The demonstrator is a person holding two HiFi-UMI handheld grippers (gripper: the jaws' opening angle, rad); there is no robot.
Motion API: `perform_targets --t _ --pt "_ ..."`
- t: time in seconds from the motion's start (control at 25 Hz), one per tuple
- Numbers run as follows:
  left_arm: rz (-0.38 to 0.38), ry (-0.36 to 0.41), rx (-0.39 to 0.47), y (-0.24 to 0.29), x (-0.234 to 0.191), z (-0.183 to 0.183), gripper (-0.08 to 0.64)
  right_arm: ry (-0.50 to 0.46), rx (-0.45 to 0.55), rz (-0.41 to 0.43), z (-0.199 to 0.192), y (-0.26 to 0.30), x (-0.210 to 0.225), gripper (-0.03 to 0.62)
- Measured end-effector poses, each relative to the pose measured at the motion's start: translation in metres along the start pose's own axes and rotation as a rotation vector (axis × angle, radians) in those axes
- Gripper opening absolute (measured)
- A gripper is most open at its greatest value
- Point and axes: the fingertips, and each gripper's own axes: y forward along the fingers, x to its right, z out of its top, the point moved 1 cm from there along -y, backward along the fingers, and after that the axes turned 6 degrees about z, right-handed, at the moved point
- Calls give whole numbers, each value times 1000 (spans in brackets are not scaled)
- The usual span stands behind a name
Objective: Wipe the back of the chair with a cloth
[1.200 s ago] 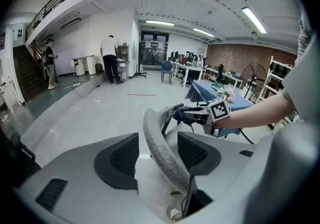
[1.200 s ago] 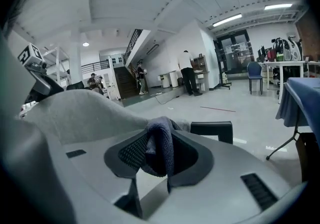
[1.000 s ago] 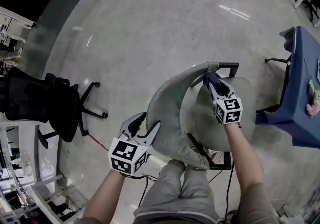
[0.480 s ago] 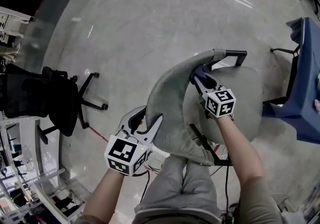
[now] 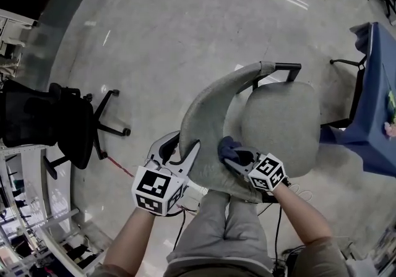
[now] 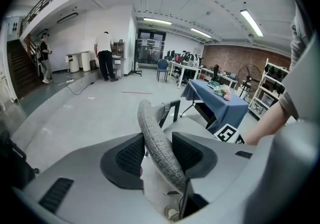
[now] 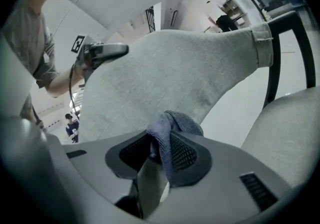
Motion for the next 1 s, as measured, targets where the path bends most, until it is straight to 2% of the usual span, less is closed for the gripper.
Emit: perform_targets --t 0.16,0.32,0.4,0.48,0.68,0.88,1.0 --pt "5 -6 1 2 -1 0 186 -9 -135 48 -37 -20 -25 118" --pt "11 -8 -9 1 -2 -2 184 80 -375 149 -85 -43 -32 109" --pt "14 -11 -12 3 -2 -2 181 60 -438 172 -91 -50 -30 107" --pt "16 -15 -10 4 -2 -1 181 15 -429 182 -79 -45 -31 107" --pt "19 -32 0 4 -1 -1 179 -105 -301 160 -16 -17 -25 106" --pt "23 -38 3 5 -1 -2 178 -208 -159 84 66 10 5 104" --pt "28 -45 8 4 -2 -2 175 -260 -104 -14 108 15 31 104"
